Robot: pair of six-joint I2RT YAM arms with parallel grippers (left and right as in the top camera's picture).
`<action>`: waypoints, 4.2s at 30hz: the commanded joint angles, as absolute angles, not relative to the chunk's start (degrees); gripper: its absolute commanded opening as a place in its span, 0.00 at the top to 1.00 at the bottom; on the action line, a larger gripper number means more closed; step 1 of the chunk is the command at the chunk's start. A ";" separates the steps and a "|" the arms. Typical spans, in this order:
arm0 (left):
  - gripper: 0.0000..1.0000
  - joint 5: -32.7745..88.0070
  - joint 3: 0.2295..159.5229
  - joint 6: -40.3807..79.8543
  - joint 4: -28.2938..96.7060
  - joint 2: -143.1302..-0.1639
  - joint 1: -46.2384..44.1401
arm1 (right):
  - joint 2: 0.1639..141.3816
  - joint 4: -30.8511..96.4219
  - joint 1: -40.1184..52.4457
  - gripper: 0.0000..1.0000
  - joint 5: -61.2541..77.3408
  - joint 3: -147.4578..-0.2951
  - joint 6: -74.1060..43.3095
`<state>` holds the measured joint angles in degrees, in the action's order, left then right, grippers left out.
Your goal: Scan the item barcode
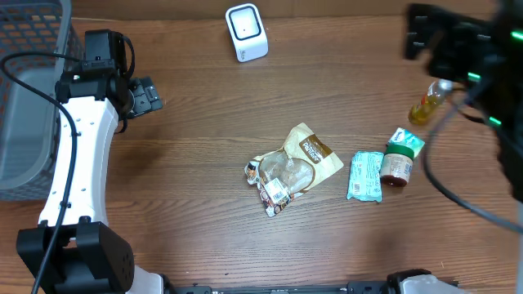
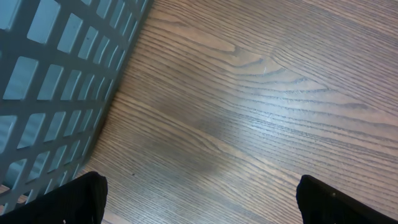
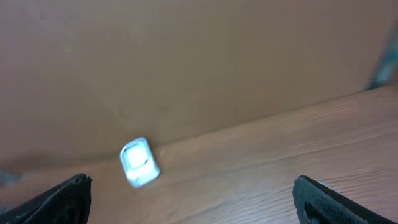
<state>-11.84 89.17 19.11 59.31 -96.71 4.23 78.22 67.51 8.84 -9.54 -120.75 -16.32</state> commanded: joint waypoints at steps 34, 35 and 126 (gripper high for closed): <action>0.00 -12.40 89.36 18.85 59.31 -97.17 4.05 | 56.47 97.03 5.61 0.00 -10.26 -117.19 -16.49; 0.00 -12.40 89.36 18.85 59.31 -97.19 4.05 | 55.86 96.97 5.61 0.00 -10.31 -115.61 -16.47; 0.01 -12.40 89.36 18.85 59.33 -97.19 4.05 | 0.12 -1.06 4.60 0.00 -1.78 -0.45 -16.29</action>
<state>-11.84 89.17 19.11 59.33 -96.71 4.23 0.95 -0.05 5.56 -1.85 -1.06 -16.47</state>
